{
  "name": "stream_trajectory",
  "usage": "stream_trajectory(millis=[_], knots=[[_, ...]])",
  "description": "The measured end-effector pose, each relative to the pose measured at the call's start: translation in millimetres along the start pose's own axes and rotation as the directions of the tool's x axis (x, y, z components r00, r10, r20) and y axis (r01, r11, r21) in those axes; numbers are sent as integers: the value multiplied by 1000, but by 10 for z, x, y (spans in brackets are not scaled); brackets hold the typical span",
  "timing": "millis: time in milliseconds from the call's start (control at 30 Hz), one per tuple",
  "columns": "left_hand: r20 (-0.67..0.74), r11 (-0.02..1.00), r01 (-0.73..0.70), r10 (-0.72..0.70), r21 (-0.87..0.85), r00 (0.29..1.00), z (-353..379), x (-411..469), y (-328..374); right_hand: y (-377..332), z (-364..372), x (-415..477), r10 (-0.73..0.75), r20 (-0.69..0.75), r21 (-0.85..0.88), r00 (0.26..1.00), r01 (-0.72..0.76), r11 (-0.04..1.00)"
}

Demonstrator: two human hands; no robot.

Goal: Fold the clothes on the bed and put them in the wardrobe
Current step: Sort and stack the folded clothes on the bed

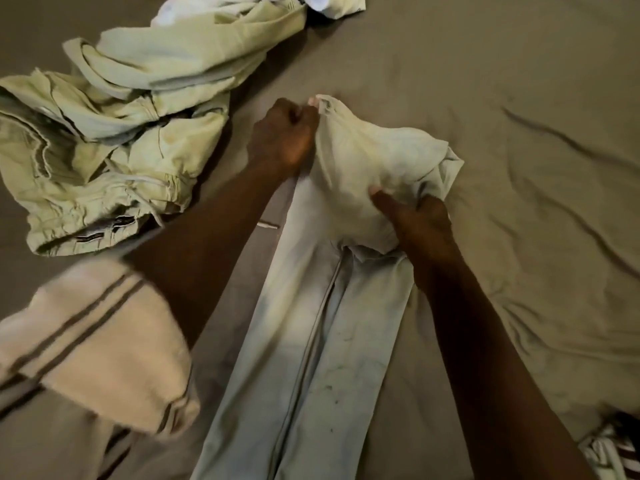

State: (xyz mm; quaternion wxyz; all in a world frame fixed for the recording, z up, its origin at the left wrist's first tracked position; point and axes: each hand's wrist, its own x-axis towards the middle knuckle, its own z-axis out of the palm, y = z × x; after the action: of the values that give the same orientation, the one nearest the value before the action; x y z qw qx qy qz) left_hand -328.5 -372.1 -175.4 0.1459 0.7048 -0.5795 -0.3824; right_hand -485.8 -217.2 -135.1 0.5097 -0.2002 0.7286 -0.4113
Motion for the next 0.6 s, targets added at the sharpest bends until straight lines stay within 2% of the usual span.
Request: stream_trajectory(millis=[33,100,167,233,267,300,367,400,433,500,600], knots=[[-60,998,12,-9,53,998,16,-150,-104,20,-10,7,9,51,-39,999,-7,999],[-131,991,81,-67,102,989,33,-534,-331,64,4,-31,-83,52,-61,995,86,994],[-110,990,73,-60,119,992,52,-855,-534,78,69,-87,-226,-60,22,972,227,974],[-56,989,-1,9,146,998,101,-970,-635,72,125,-130,-241,-132,100,961,255,962],[-52,987,-8,16,158,999,115,-960,-634,81,136,-112,-213,-135,58,968,222,973],[-63,988,5,5,152,998,131,-932,-622,88,129,-82,-170,-115,-56,979,165,985],[-90,993,42,-33,106,995,161,-900,-563,106,66,-47,-48,-88,-336,995,16,942],[-94,994,39,-29,104,995,168,-908,-525,94,31,-54,-22,-119,-404,993,-28,914],[-89,991,34,-23,126,996,175,-929,-487,90,-3,-42,-27,-176,-401,984,-47,915],[-122,986,-12,32,165,992,174,-982,-373,49,-17,-52,-40,-274,-229,961,-25,973],[-224,967,-174,214,185,951,147,-904,-90,-21,53,-63,19,-288,-14,957,-24,1000]])
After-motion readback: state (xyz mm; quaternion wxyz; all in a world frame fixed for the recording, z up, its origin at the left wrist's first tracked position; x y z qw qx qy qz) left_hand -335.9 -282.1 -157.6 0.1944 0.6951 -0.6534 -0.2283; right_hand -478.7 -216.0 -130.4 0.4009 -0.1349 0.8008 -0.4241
